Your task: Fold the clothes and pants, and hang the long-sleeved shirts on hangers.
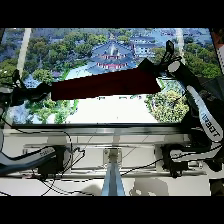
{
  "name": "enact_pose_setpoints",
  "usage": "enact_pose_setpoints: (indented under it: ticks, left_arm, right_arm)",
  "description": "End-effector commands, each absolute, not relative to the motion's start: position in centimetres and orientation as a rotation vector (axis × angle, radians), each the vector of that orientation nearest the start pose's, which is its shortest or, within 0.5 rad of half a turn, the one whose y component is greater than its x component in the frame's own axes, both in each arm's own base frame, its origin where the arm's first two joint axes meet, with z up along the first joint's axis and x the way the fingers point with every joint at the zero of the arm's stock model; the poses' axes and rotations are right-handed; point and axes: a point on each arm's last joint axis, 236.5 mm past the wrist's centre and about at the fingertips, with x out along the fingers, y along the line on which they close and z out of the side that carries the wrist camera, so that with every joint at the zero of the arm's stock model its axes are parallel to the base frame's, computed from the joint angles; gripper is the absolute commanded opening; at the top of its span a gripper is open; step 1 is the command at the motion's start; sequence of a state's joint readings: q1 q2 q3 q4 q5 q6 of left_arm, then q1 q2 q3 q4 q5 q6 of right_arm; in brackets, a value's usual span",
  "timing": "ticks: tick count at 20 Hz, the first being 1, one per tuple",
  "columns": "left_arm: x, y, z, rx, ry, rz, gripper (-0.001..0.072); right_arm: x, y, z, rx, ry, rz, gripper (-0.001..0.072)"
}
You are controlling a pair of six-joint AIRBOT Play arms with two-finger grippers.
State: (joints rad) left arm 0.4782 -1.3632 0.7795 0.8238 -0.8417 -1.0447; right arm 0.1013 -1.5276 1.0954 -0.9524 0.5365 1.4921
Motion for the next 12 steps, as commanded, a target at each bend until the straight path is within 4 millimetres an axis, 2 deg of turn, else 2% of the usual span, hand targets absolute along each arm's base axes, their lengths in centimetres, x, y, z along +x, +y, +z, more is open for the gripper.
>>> enact_pose_setpoints:
  ticks: [1,2,4,5,6,7,8,9,11,12]
  left_arm:
    - [36.5,2.7,-11.2,-0.654,1.238,-0.175,0.0635]
    - [36.9,1.7,-11.6,-0.642,1.252,-0.203,0.0626]
    - [38.2,0.0,-11.9,-0.559,1.263,-0.263,0.0443]
    - [39.1,-0.5,-11.6,-0.51,1.249,-0.274,0.0283]
    - [40.0,-0.9,-10.9,-0.464,1.233,-0.293,0.0044]
    - [41.0,-1.3,-9.5,-0.436,1.211,-0.316,0.0016]
    - [41.7,-1.7,-7.9,-0.417,1.187,-0.343,0.0015]
    - [42.2,-2.1,-5.9,-0.397,1.163,-0.373,0.0015]
    - [42.5,-2.9,-0.8,-0.357,1.107,-0.434,0.0015]
    - [42.2,-3.3,1.8,-0.35,1.085,-0.455,0.0015]
  right_arm:
    - [46.5,13.1,-5.3,0.399,1.054,0.265,0.0688]
    - [45.6,13.7,-5.5,0.365,1.084,0.305,0.0687]
    - [44.9,15.2,-5.2,0.328,1.105,0.362,0.0686]
    - [45.1,16.2,-4.5,0.316,1.092,0.383,0.068]
    - [45.5,17.2,-3.8,0.303,1.071,0.402,0.0585]
    - [45.9,18.5,-2.9,0.287,1.041,0.426,0.0371]
    - [46.1,19.6,-2.2,0.275,1.016,0.444,0.0266]
    - [46.4,20.9,-1.4,0.261,0.985,0.463,0.0229]
    - [46.7,23.6,-0.4,0.234,0.931,0.5,0.0055]
    - [46.7,25.2,-0.2,0.225,0.919,0.522,0.0019]
